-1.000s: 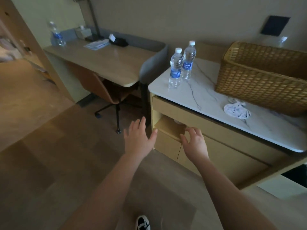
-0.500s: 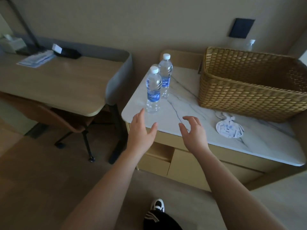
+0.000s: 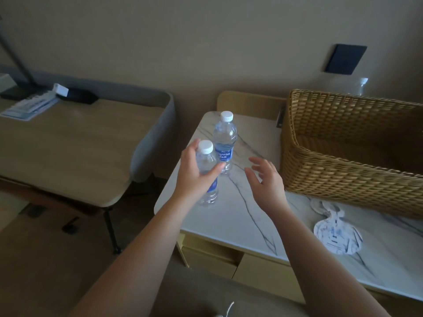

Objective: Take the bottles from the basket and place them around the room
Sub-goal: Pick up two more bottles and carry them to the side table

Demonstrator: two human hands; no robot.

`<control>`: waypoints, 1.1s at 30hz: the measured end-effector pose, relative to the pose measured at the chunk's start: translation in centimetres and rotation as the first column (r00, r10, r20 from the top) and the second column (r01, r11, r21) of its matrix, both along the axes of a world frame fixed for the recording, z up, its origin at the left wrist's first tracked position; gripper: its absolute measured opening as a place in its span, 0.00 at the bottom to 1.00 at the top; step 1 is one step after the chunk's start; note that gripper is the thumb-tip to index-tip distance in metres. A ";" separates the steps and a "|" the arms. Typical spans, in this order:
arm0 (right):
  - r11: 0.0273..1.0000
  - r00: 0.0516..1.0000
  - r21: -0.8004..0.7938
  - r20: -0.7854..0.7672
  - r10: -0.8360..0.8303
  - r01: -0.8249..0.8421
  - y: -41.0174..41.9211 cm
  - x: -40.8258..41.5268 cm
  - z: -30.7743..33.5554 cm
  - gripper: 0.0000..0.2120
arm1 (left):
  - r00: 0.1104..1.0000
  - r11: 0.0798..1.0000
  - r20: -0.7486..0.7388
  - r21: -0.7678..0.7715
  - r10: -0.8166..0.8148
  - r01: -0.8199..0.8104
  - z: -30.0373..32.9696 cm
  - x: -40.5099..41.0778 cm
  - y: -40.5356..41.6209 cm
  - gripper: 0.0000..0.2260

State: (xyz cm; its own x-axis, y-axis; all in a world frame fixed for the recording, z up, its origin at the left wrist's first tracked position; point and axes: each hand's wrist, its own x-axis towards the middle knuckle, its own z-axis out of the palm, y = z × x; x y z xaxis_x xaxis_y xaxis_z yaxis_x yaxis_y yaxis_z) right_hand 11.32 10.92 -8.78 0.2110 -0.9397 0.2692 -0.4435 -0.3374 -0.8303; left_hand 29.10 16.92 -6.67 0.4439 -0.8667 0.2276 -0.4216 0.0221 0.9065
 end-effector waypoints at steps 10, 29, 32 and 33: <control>0.999 0.998 0.053 0.059 -0.010 0.007 -4.3 3.9 1.0 0.28 | 0.979 0.981 -0.078 0.019 -0.191 0.193 -0.3 3.4 -2.6 0.18; 0.990 0.993 0.140 0.108 -0.044 0.029 -8.3 10.2 2.1 0.23 | 0.958 0.958 -0.071 0.056 -0.278 0.282 0.9 9.8 -9.1 0.12; 0.992 0.993 0.120 0.104 -0.058 0.046 -7.1 9.7 1.8 0.22 | 0.943 0.943 -0.104 0.070 -0.317 0.325 1.0 10.0 -9.1 0.13; 0.992 0.993 0.117 0.099 -0.058 0.046 -6.8 9.5 1.8 0.22 | 0.932 0.934 -0.133 0.076 -0.338 0.350 0.9 9.9 -8.7 0.14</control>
State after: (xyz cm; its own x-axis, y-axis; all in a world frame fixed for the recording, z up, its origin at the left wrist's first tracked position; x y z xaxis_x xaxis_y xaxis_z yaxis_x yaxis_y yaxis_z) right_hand 20.79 4.12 -7.00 0.1383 -0.9745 0.1769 -0.3690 -0.2165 -0.9039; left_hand 38.99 8.23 -5.74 0.1330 -0.9861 0.0999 -0.2953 0.0568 0.9537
